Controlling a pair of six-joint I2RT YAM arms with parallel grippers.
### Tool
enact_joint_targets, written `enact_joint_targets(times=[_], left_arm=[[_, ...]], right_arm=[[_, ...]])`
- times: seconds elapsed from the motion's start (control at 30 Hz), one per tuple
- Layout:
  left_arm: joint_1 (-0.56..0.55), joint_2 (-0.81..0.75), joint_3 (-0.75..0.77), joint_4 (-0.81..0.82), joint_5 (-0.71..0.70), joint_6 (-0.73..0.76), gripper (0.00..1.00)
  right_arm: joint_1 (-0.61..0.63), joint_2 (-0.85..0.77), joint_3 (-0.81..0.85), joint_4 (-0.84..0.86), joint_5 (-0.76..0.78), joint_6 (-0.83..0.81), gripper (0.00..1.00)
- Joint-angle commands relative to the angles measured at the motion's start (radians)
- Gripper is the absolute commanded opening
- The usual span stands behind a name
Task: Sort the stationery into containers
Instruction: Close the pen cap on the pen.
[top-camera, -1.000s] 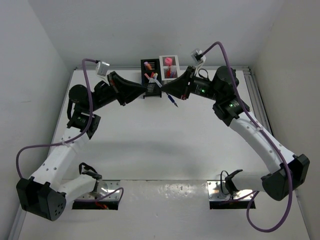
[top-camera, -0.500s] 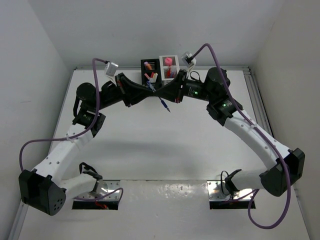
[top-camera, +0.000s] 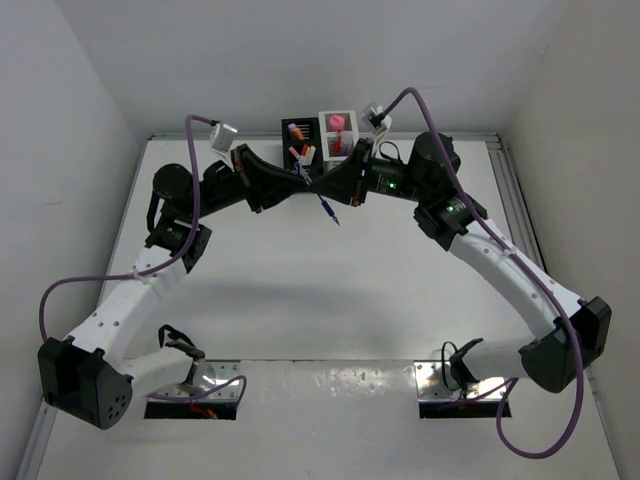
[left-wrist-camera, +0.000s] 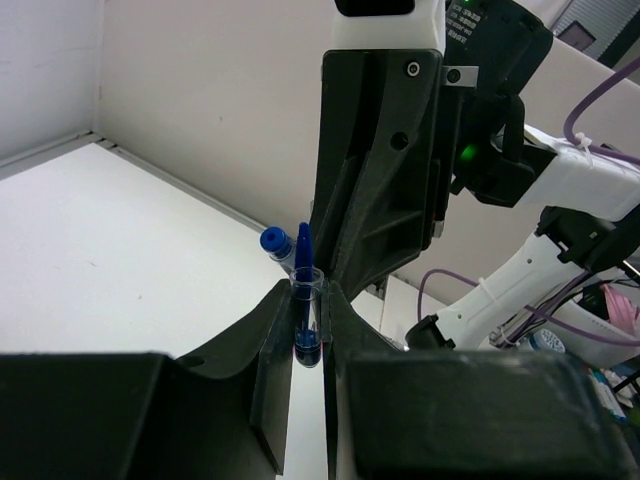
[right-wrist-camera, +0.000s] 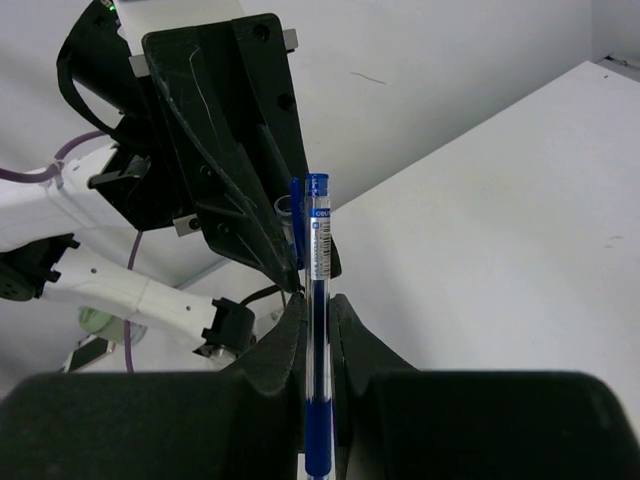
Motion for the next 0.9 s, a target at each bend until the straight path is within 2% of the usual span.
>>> enact_joint_targets(times=[0.0, 0.47, 0.6, 0.73, 0.77, 0.87], left_arm=[[-0.03, 0.001, 0.058, 0.057, 0.016, 0.018, 0.0], [-0.058, 0.018, 0.077, 0.044, 0.031, 0.041, 0.0], [-0.026, 0.003, 0.136, -0.11, 0.039, 0.204, 0.0], [-0.002, -0.012, 0.213, -0.397, 0.08, 0.439, 0.0], [-0.002, -0.017, 0.213, -0.427, 0.105, 0.496, 0.0], [0.008, -0.046, 0.154, -0.443, 0.145, 0.51, 0.0]], right_arm=[[0.04, 0.016, 0.034, -0.042, -0.063, -0.042, 0.0], [0.042, 0.036, 0.058, -0.097, -0.068, -0.067, 0.0], [0.002, 0.02, 0.061, -0.109, -0.049, -0.084, 0.0], [-0.061, -0.008, 0.087, -0.109, -0.018, -0.125, 0.0], [-0.095, -0.008, 0.124, -0.108, -0.014, -0.137, 0.0], [-0.156, 0.016, 0.231, -0.082, -0.005, -0.138, 0.0]])
